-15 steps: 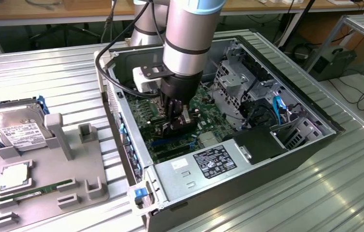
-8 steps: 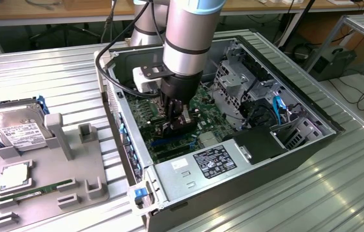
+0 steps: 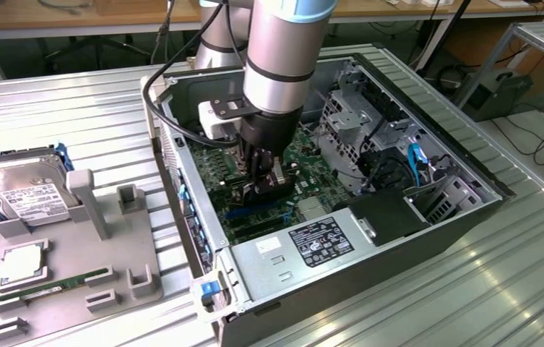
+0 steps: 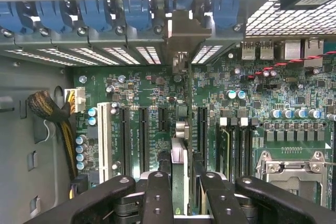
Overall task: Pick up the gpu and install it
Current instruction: 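Insert the gpu into the slot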
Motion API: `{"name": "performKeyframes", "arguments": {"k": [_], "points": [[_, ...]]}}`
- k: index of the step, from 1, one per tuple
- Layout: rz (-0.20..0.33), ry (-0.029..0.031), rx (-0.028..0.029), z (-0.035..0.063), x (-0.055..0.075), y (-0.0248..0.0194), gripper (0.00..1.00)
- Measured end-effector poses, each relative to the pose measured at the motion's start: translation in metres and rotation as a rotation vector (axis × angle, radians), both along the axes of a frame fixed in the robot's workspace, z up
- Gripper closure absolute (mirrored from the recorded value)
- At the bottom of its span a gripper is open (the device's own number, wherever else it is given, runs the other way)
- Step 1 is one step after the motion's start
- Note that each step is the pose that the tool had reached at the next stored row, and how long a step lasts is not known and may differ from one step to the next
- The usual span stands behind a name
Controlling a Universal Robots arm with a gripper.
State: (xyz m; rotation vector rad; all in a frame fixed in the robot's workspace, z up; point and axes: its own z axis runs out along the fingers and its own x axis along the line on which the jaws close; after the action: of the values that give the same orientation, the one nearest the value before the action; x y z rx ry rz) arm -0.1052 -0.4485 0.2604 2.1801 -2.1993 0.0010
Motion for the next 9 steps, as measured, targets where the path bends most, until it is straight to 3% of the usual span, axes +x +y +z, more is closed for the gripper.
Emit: {"name": "performKeyframes", "arguments": {"k": [9], "points": [[0.000, 0.0001, 0.0007, -0.0039, 0.0000, 0.0000, 0.74]]}}
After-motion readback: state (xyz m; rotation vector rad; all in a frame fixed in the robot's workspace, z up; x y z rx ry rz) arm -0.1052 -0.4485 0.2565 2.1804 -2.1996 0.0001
